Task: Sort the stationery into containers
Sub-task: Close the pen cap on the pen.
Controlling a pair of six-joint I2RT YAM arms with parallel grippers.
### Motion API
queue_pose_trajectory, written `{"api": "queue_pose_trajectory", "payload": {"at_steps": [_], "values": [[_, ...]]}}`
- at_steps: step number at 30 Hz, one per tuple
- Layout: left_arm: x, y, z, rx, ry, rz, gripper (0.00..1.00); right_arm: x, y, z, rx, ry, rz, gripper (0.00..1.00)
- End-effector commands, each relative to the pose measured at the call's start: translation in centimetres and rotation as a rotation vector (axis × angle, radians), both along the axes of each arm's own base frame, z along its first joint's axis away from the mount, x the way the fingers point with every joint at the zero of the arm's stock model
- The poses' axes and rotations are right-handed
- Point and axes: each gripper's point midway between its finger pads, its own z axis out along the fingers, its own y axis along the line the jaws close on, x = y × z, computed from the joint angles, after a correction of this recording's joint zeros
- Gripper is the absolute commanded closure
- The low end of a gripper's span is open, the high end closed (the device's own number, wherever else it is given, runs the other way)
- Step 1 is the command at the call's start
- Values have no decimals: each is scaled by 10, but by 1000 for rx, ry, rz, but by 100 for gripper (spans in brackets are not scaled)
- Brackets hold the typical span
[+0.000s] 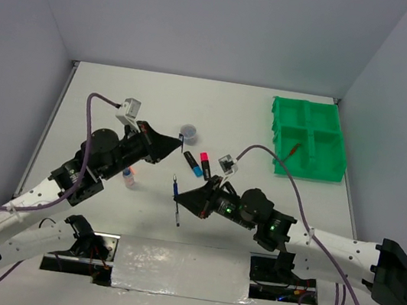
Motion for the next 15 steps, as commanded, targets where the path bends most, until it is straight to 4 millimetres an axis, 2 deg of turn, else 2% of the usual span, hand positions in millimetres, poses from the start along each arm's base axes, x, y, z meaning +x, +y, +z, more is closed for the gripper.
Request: {"api": "queue_pose_trajectory", "payload": {"at_steps": [1,8,15], "values": [[-12,-13,55,-186,-149,-93,100,16,-5,46,141,-70,-96,100],[-25,-18,54,-197,-145,-132,100,31,-7,54,129,-91,-172,100],[-23,-12,49,-185,-125,-85,100,40,-9,65,119,-167,-214,100]]}}
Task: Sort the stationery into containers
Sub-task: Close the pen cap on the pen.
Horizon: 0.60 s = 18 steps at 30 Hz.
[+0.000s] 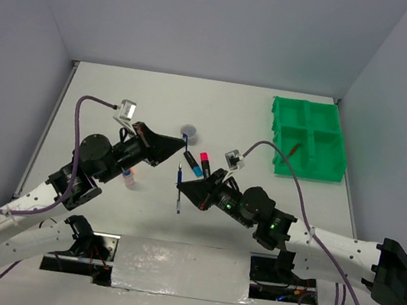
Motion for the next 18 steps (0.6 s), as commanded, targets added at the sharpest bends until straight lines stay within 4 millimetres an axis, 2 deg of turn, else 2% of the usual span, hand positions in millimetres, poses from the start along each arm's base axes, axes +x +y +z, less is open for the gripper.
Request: {"api": "queue_pose_trajectory", "payload": {"at_steps": [1,8,18], "values": [[-1,3,16,-39,-31,20,100,12,-3,43,67,-106,-61,100],[0,2,8,-20,5,26,100,21,-7,42,29,-151,-85,100],[-1,-1,6,-25,12,10,100,24,-11,44,16,-182,-106,100]]}}
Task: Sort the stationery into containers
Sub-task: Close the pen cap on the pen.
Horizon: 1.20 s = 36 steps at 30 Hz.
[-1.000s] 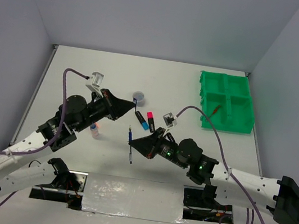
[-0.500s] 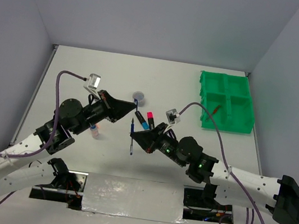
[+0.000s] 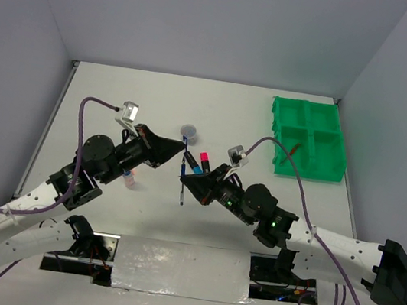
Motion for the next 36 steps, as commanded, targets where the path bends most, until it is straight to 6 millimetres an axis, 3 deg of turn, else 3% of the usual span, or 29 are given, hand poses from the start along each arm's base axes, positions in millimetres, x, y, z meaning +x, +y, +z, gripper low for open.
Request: {"api": "queue_pose_trajectory", "payload": {"at_steps": [1,36], "values": [[-1,-1,18,-52,-24,-2,100,4,-3,32,58,-64,-22,100],[-1,-4,0,-22,13,-15,100,17,-1,46,64,-84,-46,100]]}}
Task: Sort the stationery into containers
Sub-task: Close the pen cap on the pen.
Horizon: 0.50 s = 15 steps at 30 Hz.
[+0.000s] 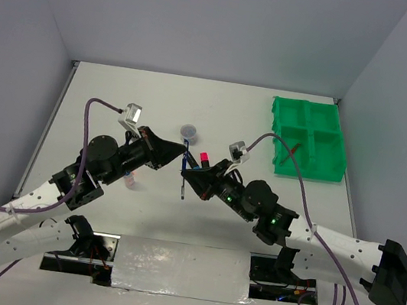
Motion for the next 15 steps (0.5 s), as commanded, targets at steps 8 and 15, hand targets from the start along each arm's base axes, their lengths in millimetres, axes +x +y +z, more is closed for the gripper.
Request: {"api": "queue_pose_trajectory", "payload": {"at_steps": [8,15], "values": [[-8,-8,8,-35,-21,-58,100,19,-8,51,85,-90,-55,100],[-13,-13,-7,-11,-7,-82,100,31,-17,75,171,-119,-65,100]]}}
